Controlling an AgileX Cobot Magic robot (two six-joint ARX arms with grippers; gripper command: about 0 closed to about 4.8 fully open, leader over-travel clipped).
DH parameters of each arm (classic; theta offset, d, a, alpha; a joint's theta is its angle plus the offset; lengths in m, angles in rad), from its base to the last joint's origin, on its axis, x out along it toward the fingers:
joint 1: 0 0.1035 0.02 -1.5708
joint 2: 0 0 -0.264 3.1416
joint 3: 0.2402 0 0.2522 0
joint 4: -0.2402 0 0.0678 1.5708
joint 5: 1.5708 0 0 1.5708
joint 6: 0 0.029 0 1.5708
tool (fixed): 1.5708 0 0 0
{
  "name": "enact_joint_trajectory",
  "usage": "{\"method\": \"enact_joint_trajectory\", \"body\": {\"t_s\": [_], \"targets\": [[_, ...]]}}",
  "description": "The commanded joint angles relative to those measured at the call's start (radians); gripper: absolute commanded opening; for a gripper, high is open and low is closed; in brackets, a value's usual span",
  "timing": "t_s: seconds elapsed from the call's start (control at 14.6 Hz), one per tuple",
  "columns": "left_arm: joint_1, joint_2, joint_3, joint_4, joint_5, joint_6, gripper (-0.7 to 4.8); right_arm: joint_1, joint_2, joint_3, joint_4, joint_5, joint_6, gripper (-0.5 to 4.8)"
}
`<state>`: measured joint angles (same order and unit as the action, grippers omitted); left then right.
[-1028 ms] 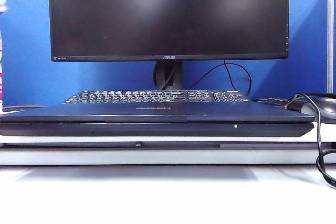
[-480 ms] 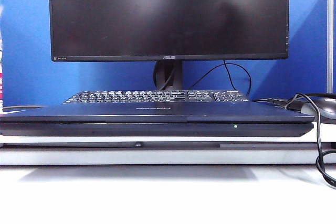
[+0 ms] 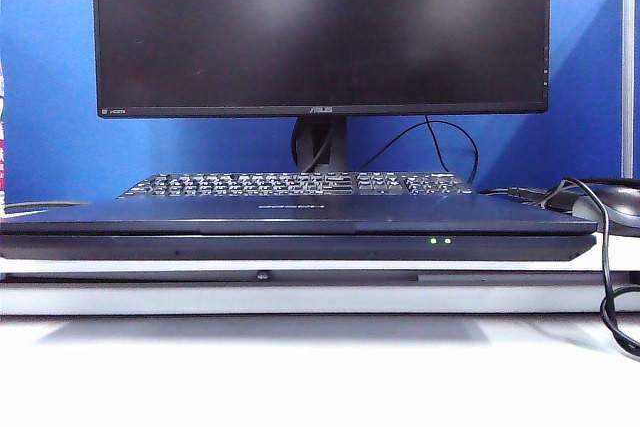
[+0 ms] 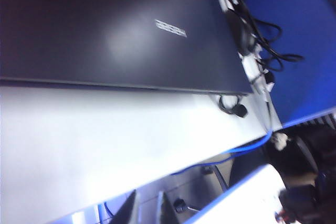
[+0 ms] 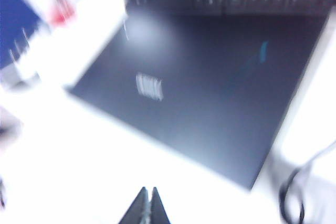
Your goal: Open the lid of the black laptop.
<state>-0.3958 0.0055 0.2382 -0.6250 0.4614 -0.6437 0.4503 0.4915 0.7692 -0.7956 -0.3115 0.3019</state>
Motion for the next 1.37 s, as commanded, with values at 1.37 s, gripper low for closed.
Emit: {"method": "enact_joint_trajectory", "body": {"t_s": [1.37], "targets": [[0.0,0.014,-0.155,0.194,-0.235,0.227,0.56,0.517,0.387,-0.33,0.502,0.566,0.139,-0.01]]}}
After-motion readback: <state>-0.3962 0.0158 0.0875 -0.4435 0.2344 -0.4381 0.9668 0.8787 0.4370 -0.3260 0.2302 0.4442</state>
